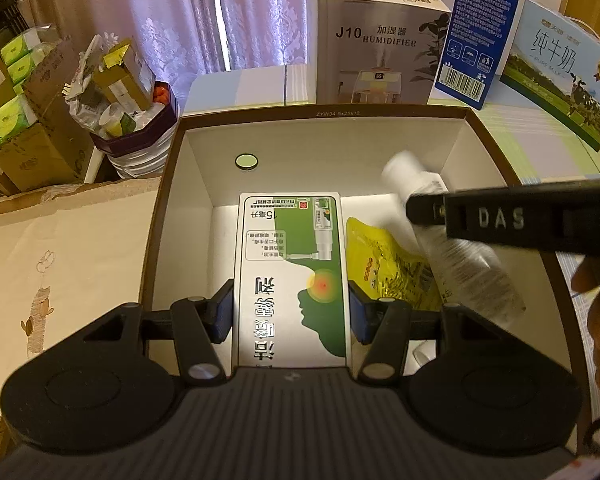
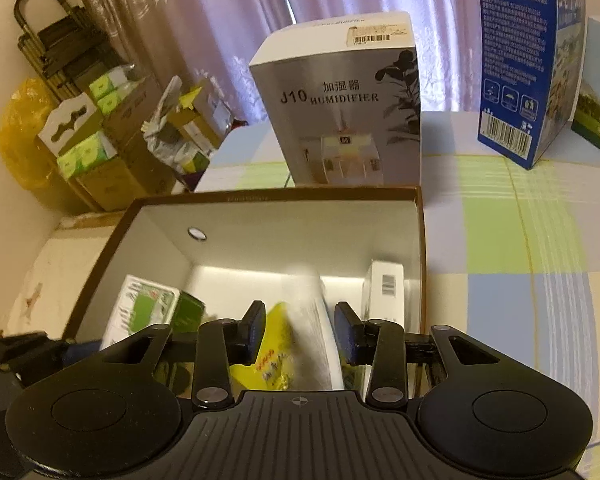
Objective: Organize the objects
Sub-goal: 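Open both tools to drop the medicine box and tube into the box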
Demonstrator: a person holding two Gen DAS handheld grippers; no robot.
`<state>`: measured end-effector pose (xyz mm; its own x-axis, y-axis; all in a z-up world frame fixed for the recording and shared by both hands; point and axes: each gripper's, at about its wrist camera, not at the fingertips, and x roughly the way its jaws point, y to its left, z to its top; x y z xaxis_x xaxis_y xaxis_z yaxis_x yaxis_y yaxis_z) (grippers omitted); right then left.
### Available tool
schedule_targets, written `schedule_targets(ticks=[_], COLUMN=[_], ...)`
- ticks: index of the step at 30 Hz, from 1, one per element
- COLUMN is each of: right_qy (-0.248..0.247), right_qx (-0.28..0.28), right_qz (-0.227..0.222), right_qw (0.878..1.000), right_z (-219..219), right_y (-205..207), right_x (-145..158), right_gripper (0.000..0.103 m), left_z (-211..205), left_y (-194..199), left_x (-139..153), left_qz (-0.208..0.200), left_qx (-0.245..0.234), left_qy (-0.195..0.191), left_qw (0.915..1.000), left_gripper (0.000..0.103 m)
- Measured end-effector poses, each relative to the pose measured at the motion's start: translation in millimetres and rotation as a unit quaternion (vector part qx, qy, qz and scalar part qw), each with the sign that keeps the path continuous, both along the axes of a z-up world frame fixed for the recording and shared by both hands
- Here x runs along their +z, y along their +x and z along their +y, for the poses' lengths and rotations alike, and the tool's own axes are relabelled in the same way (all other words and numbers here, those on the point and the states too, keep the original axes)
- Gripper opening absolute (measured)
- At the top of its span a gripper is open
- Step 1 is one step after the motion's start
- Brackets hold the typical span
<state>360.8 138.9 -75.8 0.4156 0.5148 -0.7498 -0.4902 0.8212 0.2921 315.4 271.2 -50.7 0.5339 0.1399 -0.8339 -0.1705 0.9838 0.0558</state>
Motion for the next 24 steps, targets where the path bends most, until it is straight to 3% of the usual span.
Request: schedule_targets(ticks=[12,18,22,24], right_qy=[-0.014,-0.017,-0.010,-0.007], right_qx=[0.032,0.029,0.031,0.034], right_qz=[-0.018,-0.024,-0.020,-0.019], right_qw=[0.999,0.999,0.999,0.999], right_z=[-13,-19,-26,-30], right_y=[-10,-16,-22,-28], right_x=[3,7,13,16], right_gripper=[0.036,0.036,0.036,0.036], left_z=[0,0,-1,-2], left_y=[10,19,19,16], left_x=[-7,-6,1,4], left_qz=[0.005,-0.014,-0.034,-0.035], left_qx=[-0.004,-0.013,-0.020,-0.022], left_qy=[-0.004,-0.021,-0.015,-0.010], left_qw=[1.0000,0.9996,0.9991,0.9991], left_gripper=[0.051,0.051,0.073,0.077])
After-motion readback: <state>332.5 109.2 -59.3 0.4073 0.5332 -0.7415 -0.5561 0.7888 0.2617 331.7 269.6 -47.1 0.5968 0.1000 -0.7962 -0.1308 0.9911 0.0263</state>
